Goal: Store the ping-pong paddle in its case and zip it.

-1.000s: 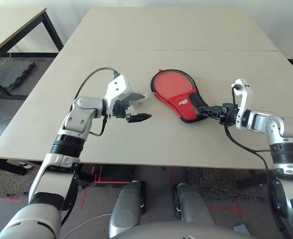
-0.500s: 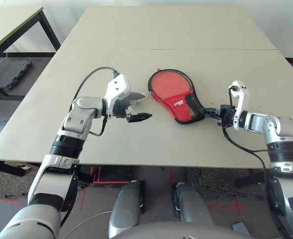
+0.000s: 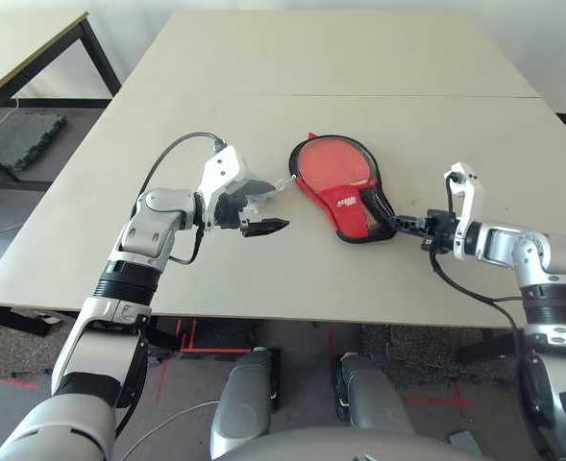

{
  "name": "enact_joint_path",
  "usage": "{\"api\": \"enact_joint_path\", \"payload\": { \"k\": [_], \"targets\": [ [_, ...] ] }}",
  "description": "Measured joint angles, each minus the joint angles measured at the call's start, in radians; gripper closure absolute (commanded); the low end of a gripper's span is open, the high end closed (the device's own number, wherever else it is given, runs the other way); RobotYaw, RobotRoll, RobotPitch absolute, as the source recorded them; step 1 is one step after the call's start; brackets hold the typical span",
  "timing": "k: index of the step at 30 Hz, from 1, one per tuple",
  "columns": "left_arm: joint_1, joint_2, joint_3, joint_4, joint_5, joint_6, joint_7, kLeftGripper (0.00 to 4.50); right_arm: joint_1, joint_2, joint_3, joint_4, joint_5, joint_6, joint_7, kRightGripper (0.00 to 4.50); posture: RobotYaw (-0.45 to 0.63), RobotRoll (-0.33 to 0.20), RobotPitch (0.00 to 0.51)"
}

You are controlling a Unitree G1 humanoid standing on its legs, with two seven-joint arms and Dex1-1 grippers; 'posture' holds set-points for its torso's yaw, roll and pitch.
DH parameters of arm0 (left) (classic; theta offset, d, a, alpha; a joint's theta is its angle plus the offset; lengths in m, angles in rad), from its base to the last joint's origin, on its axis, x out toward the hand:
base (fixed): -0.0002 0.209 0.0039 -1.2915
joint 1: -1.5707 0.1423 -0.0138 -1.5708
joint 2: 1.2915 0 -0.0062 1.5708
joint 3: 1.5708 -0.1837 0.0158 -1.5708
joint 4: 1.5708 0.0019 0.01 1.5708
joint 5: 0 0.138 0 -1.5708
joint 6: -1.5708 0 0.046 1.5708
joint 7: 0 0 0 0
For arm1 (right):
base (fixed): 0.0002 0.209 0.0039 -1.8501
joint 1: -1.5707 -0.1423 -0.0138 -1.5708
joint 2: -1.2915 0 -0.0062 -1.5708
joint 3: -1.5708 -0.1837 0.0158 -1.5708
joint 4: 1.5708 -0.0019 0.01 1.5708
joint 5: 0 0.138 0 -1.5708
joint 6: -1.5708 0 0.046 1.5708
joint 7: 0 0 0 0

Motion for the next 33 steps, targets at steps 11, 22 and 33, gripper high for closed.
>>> {"api": "enact_joint_path", "payload": {
  "k": [11, 22, 33],
  "targets": [
    [-0.011, -0.01, -0.002, 0.042, 0.0, -0.029, -0.001, 0.0, 0.172, -0.071, -0.046, -0.187, 0.09, 0.079, -0.017, 4.48, 0.06, 0.0, 0.132],
    [-0.029, -0.014, -0.005, 0.06, 0.001, -0.041, -0.001, 0.0, 0.192, -0.149, -0.072, -0.23, 0.145, 0.14, -0.013, 4.48, 0.07, 0.0, 0.136],
    [-0.029, -0.009, -0.004, 0.08, 0.001, -0.066, 0.0, 0.0, 0.341, -0.319, -0.113, -0.342, 0.249, 0.21, 0.076, 4.48, 0.07, 0.0, 0.139]
  ]
}}
